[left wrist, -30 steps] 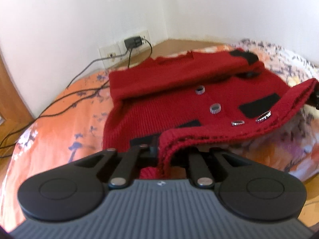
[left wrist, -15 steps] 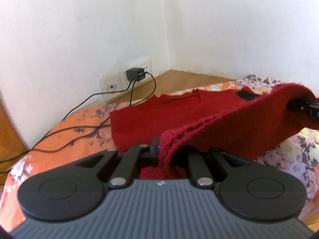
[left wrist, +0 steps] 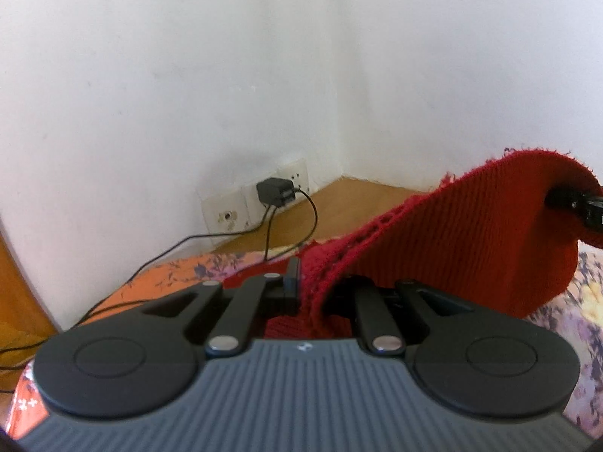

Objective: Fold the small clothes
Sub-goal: 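Grasp the hem with the left tool while the right tool grasps the hem too, then lift the hem with both tools and fold it toward the collar, releasing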

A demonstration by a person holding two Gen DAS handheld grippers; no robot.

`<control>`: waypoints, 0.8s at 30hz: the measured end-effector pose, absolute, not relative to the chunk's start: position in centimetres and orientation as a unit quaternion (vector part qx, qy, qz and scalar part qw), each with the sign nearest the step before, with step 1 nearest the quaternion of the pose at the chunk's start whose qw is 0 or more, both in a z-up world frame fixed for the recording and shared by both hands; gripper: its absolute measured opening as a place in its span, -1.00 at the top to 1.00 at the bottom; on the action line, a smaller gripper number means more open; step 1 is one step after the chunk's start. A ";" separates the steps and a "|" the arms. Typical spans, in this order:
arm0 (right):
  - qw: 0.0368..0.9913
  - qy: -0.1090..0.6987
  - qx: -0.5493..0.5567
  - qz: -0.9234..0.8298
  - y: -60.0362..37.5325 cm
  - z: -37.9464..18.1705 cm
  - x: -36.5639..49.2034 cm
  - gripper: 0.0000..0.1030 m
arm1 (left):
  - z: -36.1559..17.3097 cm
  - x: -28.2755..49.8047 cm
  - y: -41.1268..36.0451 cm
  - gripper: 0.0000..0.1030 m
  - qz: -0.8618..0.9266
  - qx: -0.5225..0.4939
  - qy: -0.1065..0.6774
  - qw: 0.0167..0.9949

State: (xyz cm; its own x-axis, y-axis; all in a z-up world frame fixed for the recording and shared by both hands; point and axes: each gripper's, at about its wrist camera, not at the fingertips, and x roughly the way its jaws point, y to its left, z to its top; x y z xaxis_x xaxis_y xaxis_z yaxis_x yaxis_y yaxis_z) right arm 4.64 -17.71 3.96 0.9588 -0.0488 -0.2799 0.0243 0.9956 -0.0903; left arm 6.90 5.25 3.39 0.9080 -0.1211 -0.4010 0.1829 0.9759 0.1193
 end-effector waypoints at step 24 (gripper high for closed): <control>0.971 0.224 -0.073 -0.027 -20.0 -2.2 19.3 0.87 | -3.0 20.8 2.9 0.82 -0.011 0.072 0.287 0.955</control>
State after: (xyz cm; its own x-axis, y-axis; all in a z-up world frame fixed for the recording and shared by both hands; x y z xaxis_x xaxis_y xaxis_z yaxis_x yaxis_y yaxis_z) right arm 19.30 -20.05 -2.22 0.8980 -0.0846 -0.4318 0.0191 0.9879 -0.1537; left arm 20.78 2.95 -3.04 0.8354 0.0205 -0.5493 0.0623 0.9893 0.1316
